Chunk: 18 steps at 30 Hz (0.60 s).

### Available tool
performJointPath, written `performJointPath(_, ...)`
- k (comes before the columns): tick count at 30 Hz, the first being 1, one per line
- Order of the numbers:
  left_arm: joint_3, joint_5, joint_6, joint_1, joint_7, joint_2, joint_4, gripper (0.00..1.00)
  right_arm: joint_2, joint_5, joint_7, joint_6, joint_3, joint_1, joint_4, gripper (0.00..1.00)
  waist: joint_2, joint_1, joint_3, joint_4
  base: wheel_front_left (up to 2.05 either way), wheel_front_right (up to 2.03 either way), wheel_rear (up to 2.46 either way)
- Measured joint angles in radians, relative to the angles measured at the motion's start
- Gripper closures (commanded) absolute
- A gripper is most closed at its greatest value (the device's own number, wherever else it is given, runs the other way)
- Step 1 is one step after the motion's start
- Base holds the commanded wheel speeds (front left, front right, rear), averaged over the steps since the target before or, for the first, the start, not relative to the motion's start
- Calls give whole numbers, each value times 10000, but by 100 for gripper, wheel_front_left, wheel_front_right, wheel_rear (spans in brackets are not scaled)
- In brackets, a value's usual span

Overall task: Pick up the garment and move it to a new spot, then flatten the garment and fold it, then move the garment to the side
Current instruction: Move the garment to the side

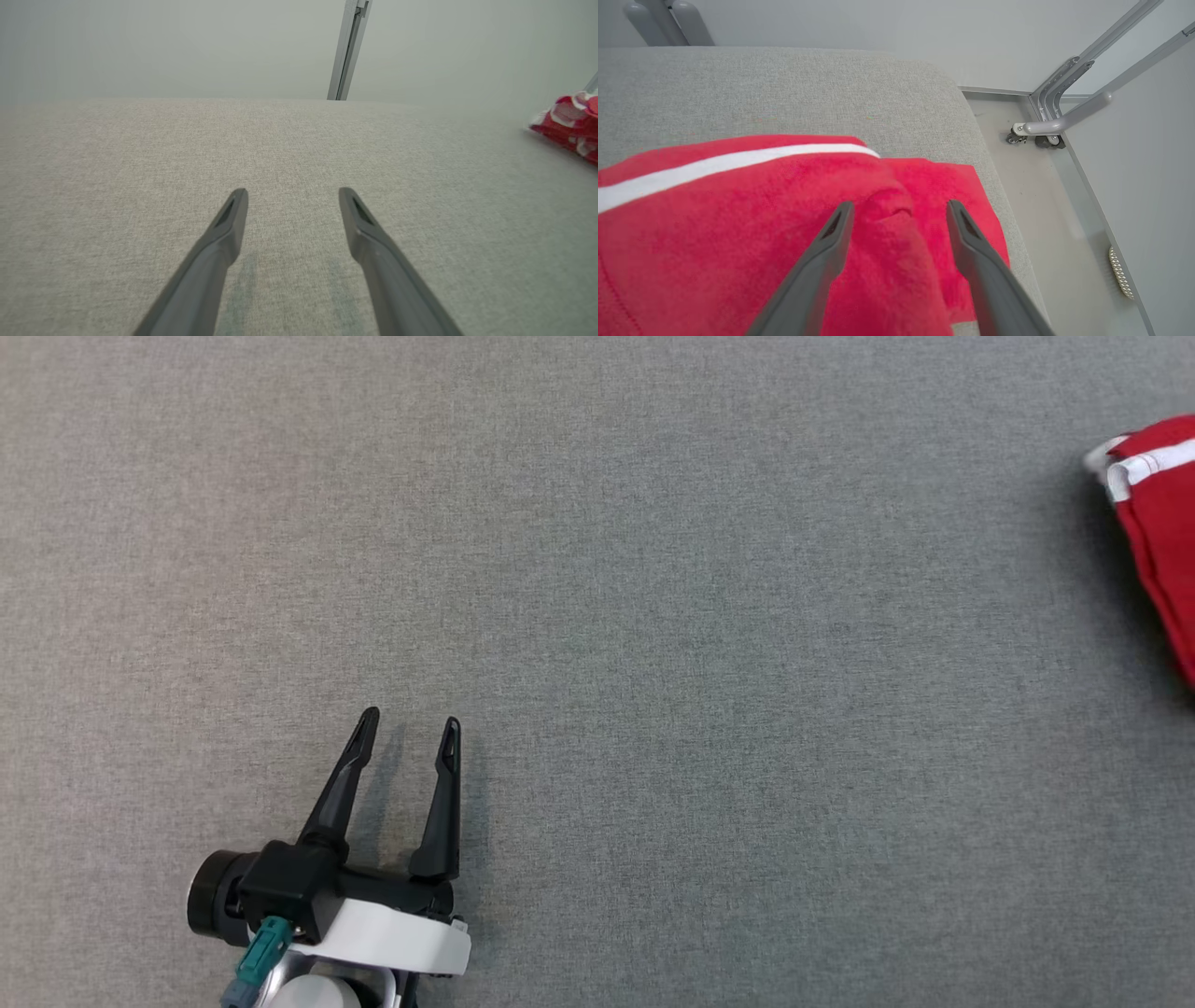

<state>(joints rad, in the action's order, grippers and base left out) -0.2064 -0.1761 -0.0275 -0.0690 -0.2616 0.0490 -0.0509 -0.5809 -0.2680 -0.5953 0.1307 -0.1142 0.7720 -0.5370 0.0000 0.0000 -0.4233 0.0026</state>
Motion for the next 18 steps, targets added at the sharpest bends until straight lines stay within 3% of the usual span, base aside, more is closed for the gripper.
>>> performJointPath(7, 150, -309, -176, 206, 0, -2, 104, 0, 510, 560, 2213, 0, -46, -99, 109, 0, 0, 0, 294, -60, 0, 0, 0)
performJointPath(12, 554, -403, -265, 617, 0, -2, 276, 0, 1012, 209, 4447, 2, 13, -980, 1561, 0, 0, 0, 1036, -167, 0, 0, 0)
performJointPath(13, 715, -443, -263, 895, 0, -4, 263, 0, 1233, 12, 5235, 0, 130, -1606, 2366, 0, 0, 0, 1417, -214, 0, 0, 0)
performJointPath(18, 1342, -523, -303, 1572, -2, -2, 251, 0, 1831, 213, 6403, 0, 606, -3907, 3986, 0, 0, 0, 2431, -330, 0, 0, 0)
